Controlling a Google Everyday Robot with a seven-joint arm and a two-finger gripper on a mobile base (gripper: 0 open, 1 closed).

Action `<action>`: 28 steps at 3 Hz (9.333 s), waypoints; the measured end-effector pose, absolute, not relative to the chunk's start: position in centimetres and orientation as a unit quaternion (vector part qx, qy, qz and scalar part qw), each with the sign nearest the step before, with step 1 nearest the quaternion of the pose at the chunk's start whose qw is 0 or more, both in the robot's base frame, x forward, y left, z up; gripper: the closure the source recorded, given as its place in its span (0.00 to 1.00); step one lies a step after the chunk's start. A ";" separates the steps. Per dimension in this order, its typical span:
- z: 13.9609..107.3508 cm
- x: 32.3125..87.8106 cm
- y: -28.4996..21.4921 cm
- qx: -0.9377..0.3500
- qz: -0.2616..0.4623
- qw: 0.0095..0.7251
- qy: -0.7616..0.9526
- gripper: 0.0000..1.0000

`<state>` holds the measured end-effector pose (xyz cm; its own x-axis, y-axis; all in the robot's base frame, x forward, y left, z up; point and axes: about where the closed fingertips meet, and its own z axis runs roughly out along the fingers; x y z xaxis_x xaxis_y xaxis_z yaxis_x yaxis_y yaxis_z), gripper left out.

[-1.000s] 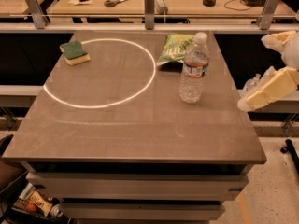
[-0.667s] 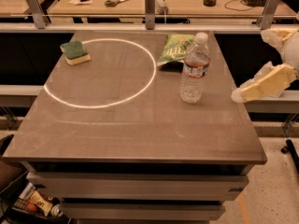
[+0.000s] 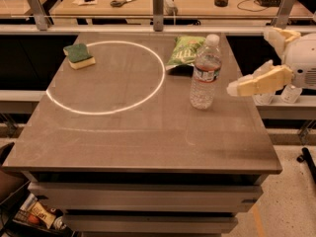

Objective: Move water bottle near sponge

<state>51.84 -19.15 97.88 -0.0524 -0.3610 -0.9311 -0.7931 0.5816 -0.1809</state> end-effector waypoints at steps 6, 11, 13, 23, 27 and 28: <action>95.2 55.9 -12.5 -0.344 0.253 0.646 0.633 0.00; 92.7 56.4 -10.1 -0.365 0.274 0.615 0.643 0.38; 92.9 56.3 -9.6 -0.368 0.276 0.614 0.641 0.85; 101.0 77.7 10.8 -0.328 0.353 0.629 0.610 1.00; 96.8 80.2 16.2 -0.346 0.346 0.617 0.616 1.00; 93.9 82.2 17.4 -0.333 0.347 0.625 0.615 1.00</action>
Offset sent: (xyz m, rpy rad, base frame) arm 0.0175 0.0404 -0.0373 0.1989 0.0099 0.0228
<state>82.22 17.40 93.86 0.0027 0.0242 -0.9997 -0.8431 0.5377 0.0108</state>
